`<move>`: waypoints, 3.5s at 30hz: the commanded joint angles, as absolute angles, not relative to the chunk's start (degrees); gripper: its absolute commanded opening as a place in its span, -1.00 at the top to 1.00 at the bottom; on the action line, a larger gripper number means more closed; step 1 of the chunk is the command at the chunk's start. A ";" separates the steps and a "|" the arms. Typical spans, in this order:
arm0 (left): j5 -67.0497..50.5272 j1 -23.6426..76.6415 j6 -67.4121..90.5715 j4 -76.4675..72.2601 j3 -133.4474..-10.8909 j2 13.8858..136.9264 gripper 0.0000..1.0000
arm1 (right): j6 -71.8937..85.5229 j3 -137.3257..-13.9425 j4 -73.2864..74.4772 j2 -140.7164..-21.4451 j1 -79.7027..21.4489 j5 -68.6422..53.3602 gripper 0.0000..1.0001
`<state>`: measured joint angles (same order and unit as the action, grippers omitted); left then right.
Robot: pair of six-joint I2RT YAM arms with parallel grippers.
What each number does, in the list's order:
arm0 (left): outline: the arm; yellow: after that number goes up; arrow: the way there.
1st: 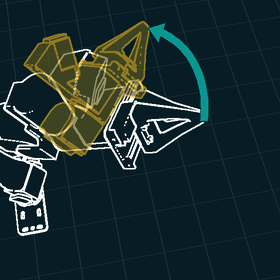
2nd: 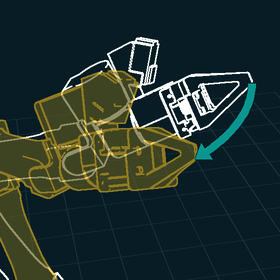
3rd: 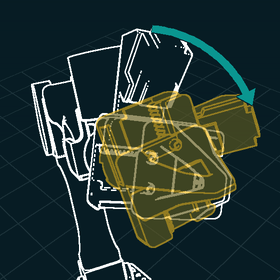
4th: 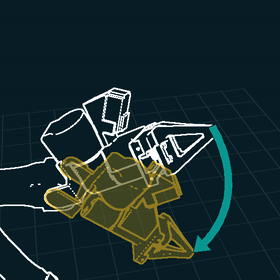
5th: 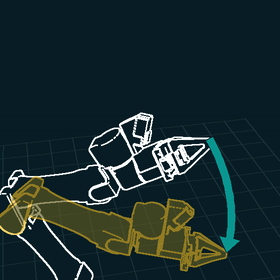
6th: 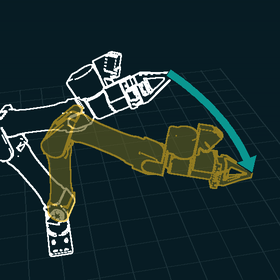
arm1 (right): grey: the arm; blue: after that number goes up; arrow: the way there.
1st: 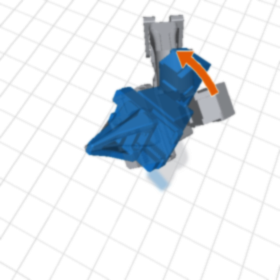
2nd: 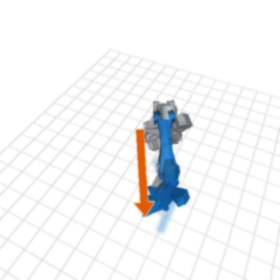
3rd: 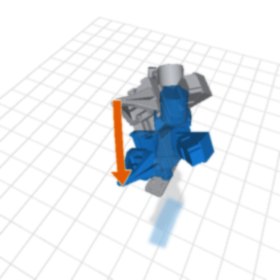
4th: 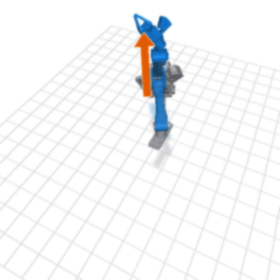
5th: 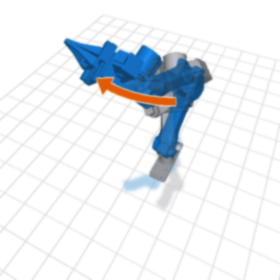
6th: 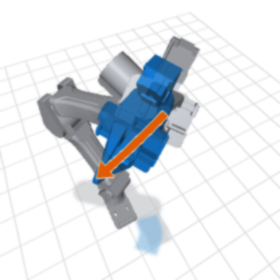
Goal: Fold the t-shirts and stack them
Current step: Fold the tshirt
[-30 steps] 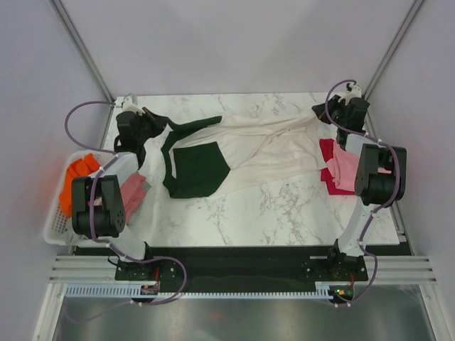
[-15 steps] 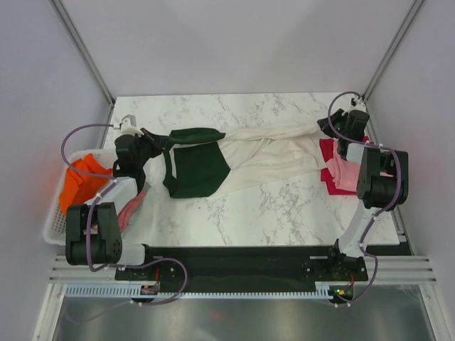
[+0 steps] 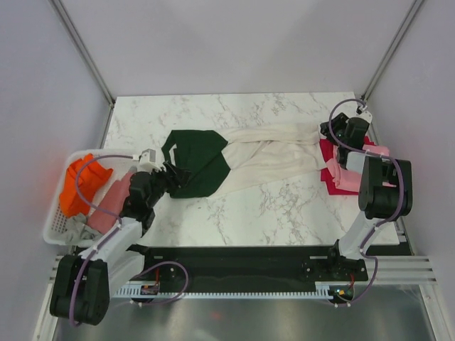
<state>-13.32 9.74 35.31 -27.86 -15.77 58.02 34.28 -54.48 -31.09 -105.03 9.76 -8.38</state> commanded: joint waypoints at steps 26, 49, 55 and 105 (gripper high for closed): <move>-9.05 2.82 35.42 10.19 -75.30 111.06 -0.61 | 29.62 -95.97 12.04 -127.70 1.67 -2.55 -0.21; -16.00 -4.04 36.74 21.45 -118.04 139.40 0.03 | 33.31 -93.56 6.76 -123.21 -1.85 2.99 1.00; -11.61 -3.87 35.42 20.13 -106.66 124.30 -0.58 | 32.78 -94.86 9.93 -119.64 -1.85 7.11 -0.42; -1.40 -1.76 60.74 15.56 -40.52 71.01 -0.77 | 74.27 -34.44 -0.36 -83.06 -13.45 29.44 1.00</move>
